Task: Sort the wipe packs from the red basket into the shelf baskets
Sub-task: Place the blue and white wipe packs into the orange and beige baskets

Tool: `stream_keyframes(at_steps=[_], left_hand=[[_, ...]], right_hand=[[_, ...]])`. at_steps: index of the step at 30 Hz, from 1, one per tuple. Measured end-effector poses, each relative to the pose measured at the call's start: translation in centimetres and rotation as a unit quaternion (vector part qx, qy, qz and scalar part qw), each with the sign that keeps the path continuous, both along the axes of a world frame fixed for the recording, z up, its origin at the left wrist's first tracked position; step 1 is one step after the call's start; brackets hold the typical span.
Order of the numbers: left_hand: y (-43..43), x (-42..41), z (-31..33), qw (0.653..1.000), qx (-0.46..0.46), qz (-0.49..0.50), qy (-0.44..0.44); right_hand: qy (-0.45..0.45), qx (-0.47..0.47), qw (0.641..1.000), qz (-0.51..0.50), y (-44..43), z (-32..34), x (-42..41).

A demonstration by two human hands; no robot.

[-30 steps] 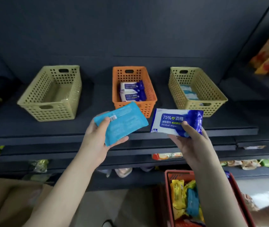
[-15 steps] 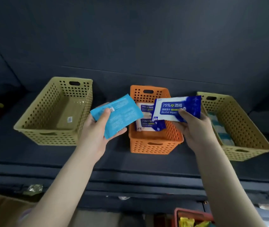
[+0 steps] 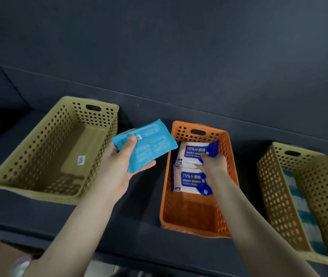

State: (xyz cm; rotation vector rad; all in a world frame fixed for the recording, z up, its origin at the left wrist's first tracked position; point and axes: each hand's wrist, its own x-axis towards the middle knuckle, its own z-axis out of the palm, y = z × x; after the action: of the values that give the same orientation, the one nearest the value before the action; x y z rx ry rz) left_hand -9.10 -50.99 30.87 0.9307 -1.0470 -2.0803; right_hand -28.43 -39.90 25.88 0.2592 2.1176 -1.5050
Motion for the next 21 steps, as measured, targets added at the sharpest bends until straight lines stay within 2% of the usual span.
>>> stream_keyframes(at_steps=[2, 4, 8, 10, 14, 19, 21], left_hand=[[-0.7, -0.4, -0.2, 1.000, 0.004, -0.009, -0.011], [-1.2, -0.8, -0.3, 1.000, 0.008, -0.021, -0.014], [-1.9, -1.2, -0.7, 0.998, 0.018, -0.055, -0.017], [-2.3, -1.3, -0.9, 0.997, 0.024, -0.067, -0.019], [-2.7, -1.2, -1.3, 0.996, 0.032, -0.083, -0.021], [-3.3, -1.1, -1.8, 0.994, 0.042, -0.094, -0.026], [-3.3, -1.1, -2.0, 0.994, 0.044, -0.098, -0.027]], right_hand=[[0.034, 0.041, 0.999, 0.012, 0.0, -0.4, 0.1], [0.103, 0.090, 0.990, 0.040, -0.1, -0.6, 0.0], [0.223, 0.169, 0.954, 0.109, 0.0, -0.7, 0.1], [0.254, 0.187, 0.939, 0.135, 0.2, -0.9, 0.1], [0.227, 0.184, 0.943, 0.159, 0.4, -0.2, -0.3], [0.195, 0.225, 0.921, 0.250, 2.7, 1.6, 0.9], [0.187, 0.260, 0.901, 0.294, 3.2, 1.4, 1.8]])
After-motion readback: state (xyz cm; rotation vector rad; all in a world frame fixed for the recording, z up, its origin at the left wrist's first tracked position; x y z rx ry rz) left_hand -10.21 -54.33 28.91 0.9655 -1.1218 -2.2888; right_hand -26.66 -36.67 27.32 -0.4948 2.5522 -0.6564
